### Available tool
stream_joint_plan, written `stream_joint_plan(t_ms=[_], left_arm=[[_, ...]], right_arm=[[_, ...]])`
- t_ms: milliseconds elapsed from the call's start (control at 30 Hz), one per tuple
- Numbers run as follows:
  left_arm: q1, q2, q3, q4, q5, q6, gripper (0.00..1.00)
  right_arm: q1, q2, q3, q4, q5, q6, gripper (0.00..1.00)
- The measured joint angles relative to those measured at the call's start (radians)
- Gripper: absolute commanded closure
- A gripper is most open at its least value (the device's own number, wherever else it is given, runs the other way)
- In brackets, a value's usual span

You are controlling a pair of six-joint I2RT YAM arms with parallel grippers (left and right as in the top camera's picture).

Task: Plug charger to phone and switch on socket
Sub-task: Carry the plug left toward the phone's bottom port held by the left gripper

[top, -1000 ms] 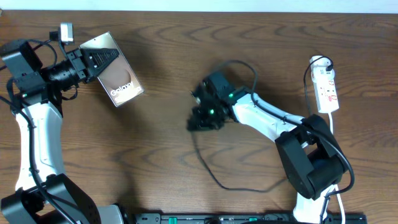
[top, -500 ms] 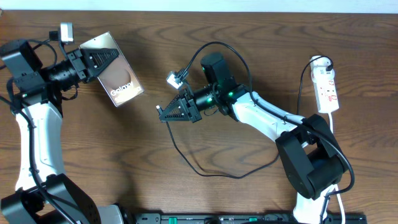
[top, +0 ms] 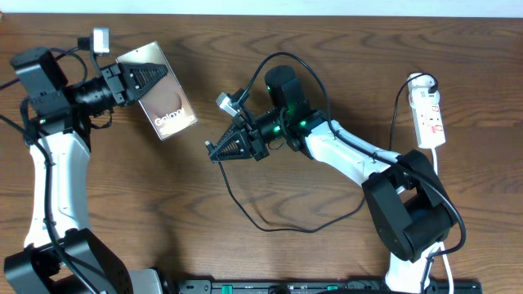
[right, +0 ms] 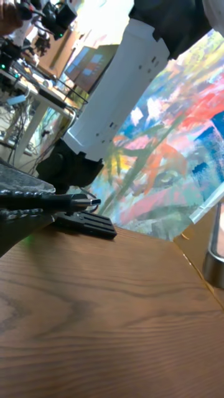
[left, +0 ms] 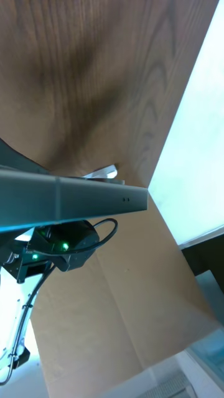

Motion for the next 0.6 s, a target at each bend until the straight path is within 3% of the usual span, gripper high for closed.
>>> stream_joint_plan(t_ms=[600], left_arm=[[0.000,0.000,0.000,0.000,-0.004,0.008,0.92]], right_arm=[[0.022,0.095,0.000,0.156,-0.050,0.058,0.99]])
